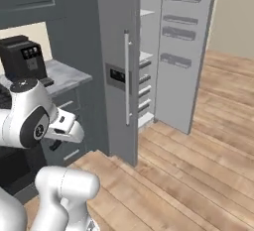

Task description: Retrieve the butter from the fridge and place it on a plate on the dining table. Then retrieve the butter knife by the fridge and place it near the plate.

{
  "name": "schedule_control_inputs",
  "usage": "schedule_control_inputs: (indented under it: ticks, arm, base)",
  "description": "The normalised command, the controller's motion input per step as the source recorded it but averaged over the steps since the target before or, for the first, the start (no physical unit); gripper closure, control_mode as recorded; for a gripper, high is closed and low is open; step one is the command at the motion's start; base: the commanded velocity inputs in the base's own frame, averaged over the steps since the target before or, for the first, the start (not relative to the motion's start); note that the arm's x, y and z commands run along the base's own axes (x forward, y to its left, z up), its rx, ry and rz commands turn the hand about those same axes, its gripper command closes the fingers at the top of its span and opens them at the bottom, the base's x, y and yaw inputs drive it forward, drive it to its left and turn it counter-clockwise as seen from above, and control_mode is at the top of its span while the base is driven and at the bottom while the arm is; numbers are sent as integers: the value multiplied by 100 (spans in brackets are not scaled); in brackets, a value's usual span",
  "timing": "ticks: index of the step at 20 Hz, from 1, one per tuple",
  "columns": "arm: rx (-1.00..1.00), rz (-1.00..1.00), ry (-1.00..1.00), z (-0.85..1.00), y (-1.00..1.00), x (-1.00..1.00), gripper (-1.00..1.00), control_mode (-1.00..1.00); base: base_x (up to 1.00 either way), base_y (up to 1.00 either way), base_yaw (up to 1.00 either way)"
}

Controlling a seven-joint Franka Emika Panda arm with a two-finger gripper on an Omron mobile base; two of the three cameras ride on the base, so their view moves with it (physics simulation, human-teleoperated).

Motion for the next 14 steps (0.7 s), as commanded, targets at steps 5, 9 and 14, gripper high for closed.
schedule_control_inputs:
  ticks: [5,9,14]
  arm:
    - [0,0,0,0,0,0,100,100]
    - [0,0,0,0,0,0,100,100]
    - [0,0,0,0,0,0,100,100]
  base:
    - [-98,14,-65]
    - [-92,13,-62]
    - [-1,-36,-41]
